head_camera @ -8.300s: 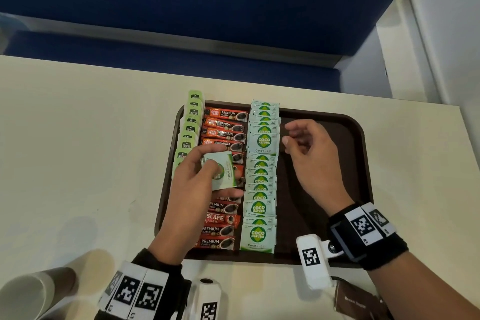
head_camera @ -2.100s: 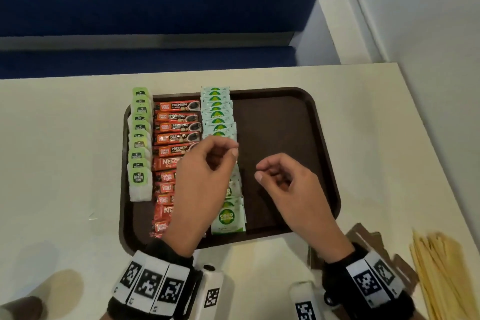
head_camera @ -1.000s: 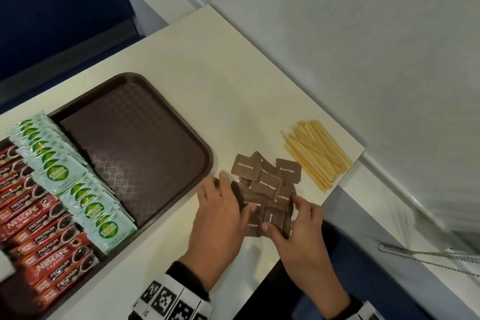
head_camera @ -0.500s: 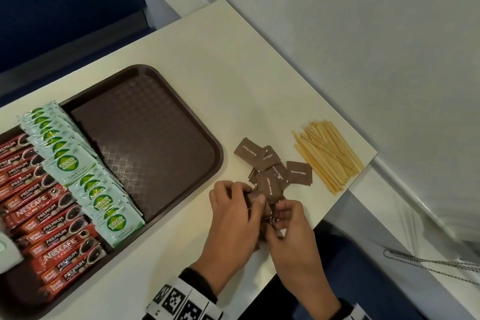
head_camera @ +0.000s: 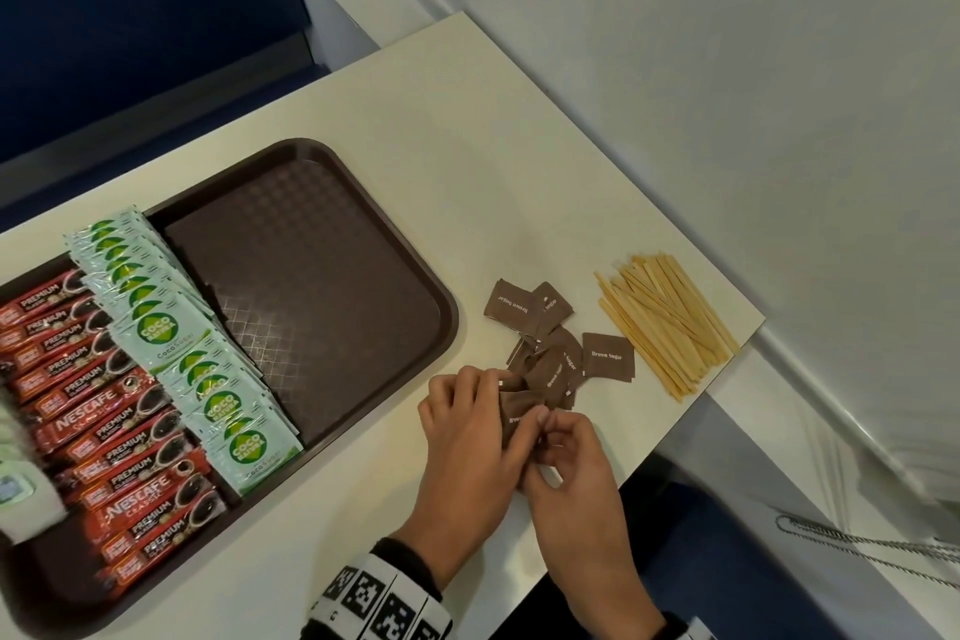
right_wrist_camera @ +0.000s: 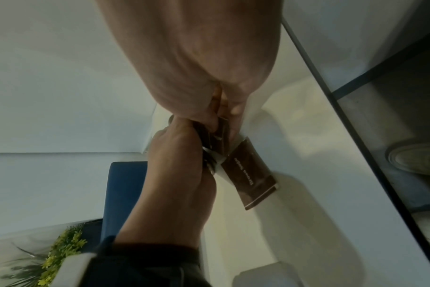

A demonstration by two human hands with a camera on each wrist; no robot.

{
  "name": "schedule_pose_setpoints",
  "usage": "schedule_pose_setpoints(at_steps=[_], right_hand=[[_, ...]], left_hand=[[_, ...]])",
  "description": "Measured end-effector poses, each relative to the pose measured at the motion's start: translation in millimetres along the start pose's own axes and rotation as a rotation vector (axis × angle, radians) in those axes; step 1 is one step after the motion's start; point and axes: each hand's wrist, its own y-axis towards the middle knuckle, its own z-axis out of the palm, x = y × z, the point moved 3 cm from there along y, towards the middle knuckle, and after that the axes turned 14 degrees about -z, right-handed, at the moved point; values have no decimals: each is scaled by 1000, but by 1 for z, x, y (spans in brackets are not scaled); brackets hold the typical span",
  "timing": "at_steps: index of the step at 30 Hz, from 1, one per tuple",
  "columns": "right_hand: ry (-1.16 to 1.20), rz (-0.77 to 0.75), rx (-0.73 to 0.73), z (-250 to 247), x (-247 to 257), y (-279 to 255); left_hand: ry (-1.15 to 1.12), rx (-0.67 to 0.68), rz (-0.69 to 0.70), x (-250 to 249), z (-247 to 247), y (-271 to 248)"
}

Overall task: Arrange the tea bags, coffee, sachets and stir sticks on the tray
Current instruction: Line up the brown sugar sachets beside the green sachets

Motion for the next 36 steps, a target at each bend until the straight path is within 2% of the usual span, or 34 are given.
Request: schedule_pose_setpoints(at_steps=[8, 12, 18, 22, 24, 26, 28, 30, 32, 36], right_hand=[[125, 33, -120, 7, 12, 1], [211, 42, -154, 10, 20, 6], [242, -50, -67, 9, 40, 11], [305, -46, -89, 7, 45, 10], [162, -57, -90, 8, 34, 4], [-115, -143, 47, 11, 21, -3], [-428, -223, 331, 21, 7, -14], [-670, -285, 509, 30, -3, -24], [-734, -304, 546, 34, -6, -25], [-632, -276, 543, 35, -3, -19]], left_hand=[[-234, 4, 77, -1, -12, 0], [-371, 79, 74, -4, -26, 2], [-565, 9, -55, 3, -53, 11], [-678, -24, -104, 8, -64, 14], [-769, -42, -138, 9, -71, 17], [-881, -59, -175, 9, -81, 19], [-993, -61, -218, 11, -91, 22], [-1061, -73, -245, 16, -101, 26], [-1121, -82, -260, 20, -112, 29], [-1219, -83, -261, 28, -137, 32]])
